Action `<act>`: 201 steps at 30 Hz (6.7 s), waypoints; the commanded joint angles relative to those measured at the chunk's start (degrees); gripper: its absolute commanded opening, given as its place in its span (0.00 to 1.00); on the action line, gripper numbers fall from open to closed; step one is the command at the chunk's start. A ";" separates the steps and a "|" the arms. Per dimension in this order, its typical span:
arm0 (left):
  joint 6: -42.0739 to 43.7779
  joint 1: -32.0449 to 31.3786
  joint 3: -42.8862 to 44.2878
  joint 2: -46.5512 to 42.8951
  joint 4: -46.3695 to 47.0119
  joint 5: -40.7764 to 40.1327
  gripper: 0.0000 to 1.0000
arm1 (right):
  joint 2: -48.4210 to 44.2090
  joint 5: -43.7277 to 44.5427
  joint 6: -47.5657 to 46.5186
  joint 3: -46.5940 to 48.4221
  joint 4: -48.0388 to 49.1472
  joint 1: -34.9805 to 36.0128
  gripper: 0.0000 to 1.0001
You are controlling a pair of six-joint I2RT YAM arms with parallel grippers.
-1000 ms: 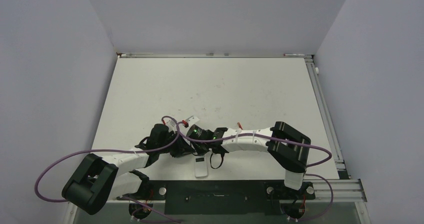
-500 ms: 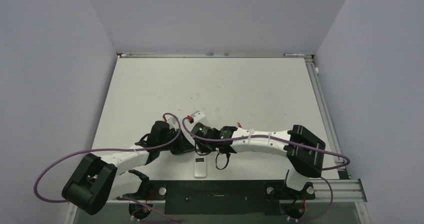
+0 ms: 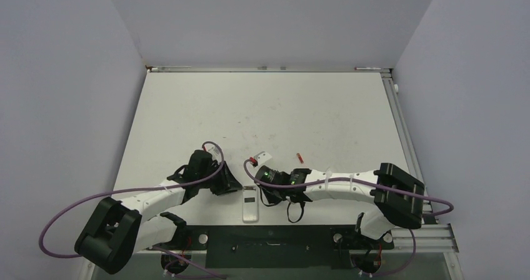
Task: Load the batteries into the remote control
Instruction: Adjust the remote control at the center of the board.
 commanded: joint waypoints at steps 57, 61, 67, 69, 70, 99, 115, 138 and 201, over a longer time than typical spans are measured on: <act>0.53 -16.10 12.40 -7.07 -20.67 -20.55 0.48 | -8.71 17.02 13.13 -3.69 -2.99 8.07 0.49; -0.09 -16.06 10.10 -9.25 -20.88 -19.65 0.50 | -6.13 16.16 12.79 -3.13 -1.89 6.80 0.49; -0.45 -16.04 7.67 -11.50 -20.73 -18.19 0.50 | -3.67 14.58 12.52 -2.86 -0.06 4.30 0.47; -0.45 -16.05 7.17 -12.04 -20.71 -17.96 0.51 | -2.88 13.62 12.12 -2.58 0.44 3.80 0.46; -0.45 -16.04 6.99 -12.24 -20.65 -17.71 0.51 | -2.55 13.33 12.05 -2.33 0.56 3.77 0.46; 0.51 -15.93 5.46 -11.27 -18.79 -16.22 0.52 | 3.79 9.19 13.22 -2.77 1.87 3.90 0.33; 0.28 -15.89 5.05 -10.37 -17.77 -15.43 0.52 | 3.81 8.71 14.36 -4.68 3.02 5.17 0.15; -0.09 -15.73 7.40 -15.13 -25.24 -17.31 0.56 | -1.02 14.74 14.23 -0.43 -2.50 5.96 0.47; -14.73 -26.08 -1.00 -3.59 -1.08 -23.77 0.52 | -1.95 1.94 4.44 -7.46 7.59 0.31 0.09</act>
